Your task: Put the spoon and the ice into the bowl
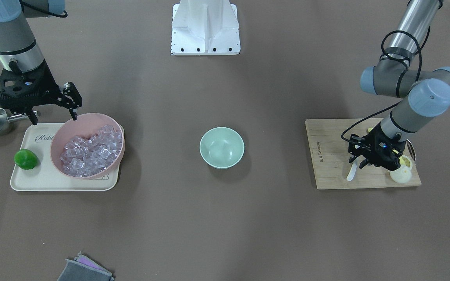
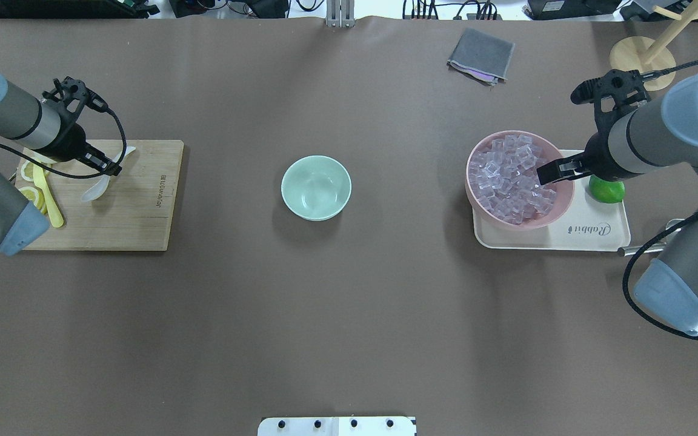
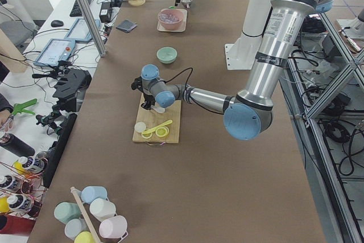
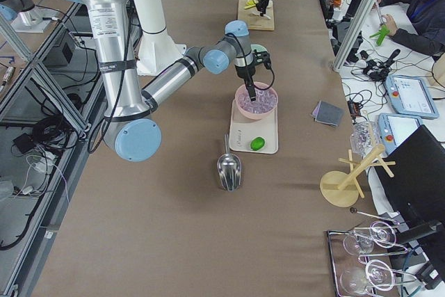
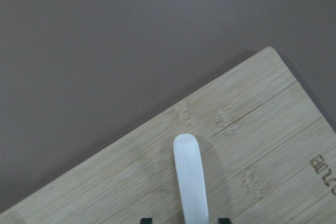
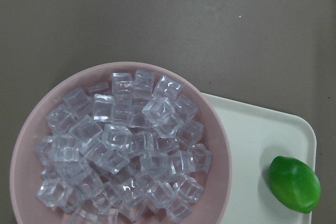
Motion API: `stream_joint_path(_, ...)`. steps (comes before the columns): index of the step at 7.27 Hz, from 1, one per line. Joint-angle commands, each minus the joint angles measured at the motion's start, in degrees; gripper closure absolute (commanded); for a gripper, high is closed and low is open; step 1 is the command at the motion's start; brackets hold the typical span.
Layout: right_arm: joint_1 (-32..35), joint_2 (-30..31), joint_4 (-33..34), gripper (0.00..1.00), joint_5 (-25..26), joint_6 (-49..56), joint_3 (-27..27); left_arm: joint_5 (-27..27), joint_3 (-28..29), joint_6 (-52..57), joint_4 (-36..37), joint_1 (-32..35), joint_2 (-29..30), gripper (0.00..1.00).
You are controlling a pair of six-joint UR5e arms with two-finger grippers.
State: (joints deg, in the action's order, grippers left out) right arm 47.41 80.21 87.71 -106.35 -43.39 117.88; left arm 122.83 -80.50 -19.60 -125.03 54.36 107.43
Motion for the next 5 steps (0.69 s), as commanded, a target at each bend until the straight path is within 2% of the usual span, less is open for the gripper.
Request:
stream_joint_path(1,-0.04,0.03,0.0,0.0,0.0,-0.03,0.16,-0.05,-0.62,0.0,-0.3,-0.04,-0.02,1.0)
stream_joint_path(3,-0.04,0.12,0.0,0.0,0.0,-0.03,0.16,0.04,-3.16,-2.79,-0.13,-0.04,0.15,1.0)
stream_joint_path(5,-0.13,0.12,0.0,0.0,0.0,-0.03,-0.01,0.04,-8.68,-14.87,-0.3,-0.13,0.59,1.0)
